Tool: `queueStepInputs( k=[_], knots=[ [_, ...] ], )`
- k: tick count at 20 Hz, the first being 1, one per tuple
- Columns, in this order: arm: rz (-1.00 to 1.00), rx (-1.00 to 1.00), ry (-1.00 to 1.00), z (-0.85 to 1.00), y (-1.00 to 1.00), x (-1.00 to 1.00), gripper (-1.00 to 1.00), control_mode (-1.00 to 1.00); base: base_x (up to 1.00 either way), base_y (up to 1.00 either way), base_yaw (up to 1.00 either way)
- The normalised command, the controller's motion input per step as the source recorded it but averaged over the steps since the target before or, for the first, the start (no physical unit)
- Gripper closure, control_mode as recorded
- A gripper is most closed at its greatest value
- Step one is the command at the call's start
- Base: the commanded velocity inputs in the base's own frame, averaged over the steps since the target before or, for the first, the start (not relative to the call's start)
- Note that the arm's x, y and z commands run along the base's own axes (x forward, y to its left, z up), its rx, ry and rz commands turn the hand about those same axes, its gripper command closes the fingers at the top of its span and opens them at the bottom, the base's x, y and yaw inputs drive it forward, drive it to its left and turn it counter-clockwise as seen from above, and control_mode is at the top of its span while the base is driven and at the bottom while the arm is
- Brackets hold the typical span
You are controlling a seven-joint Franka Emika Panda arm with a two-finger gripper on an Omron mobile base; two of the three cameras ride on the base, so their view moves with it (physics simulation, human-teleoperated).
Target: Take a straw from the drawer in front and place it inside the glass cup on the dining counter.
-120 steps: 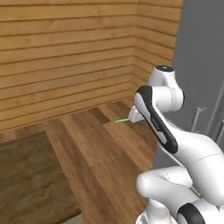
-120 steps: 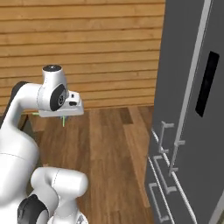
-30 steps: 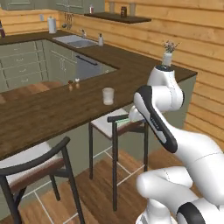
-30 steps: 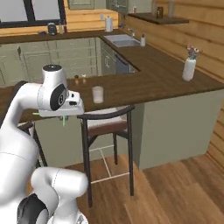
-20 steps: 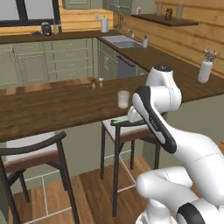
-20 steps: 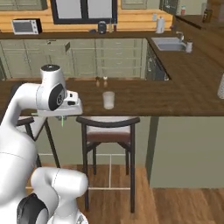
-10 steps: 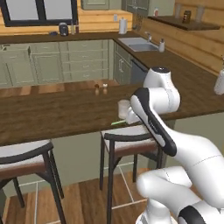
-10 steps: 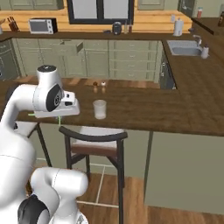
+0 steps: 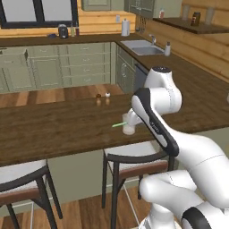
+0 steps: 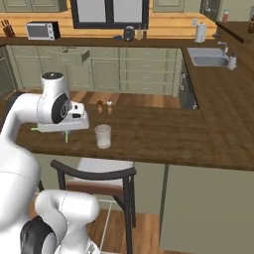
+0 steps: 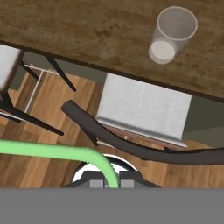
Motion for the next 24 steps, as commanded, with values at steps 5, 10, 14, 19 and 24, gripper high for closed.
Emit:
queueStepInputs(
  k=[5,10,14,19,24],
  knots=[
    [0.00,0.00,0.00,0.00,0.00,0.00,1.00,1.00,0.97,-0.05,-0.29],
    [-0.19,-0.16,0.03,0.42,-0.27,0.44,1.00,-1.00,0.00,0.00,0.00],
    [-0.16,-0.34,-0.01,0.63,-0.38,0.27,1.00,-1.00,0.00,0.00,0.00],
    [-0.13,-0.45,-0.01,0.46,-0.30,0.12,1.00,-1.00,0.00,0.00,0.00],
    [-0.09,-0.55,0.00,0.07,-0.12,0.17,1.00,-1.00,0.00,0.00,0.00]
  ],
)
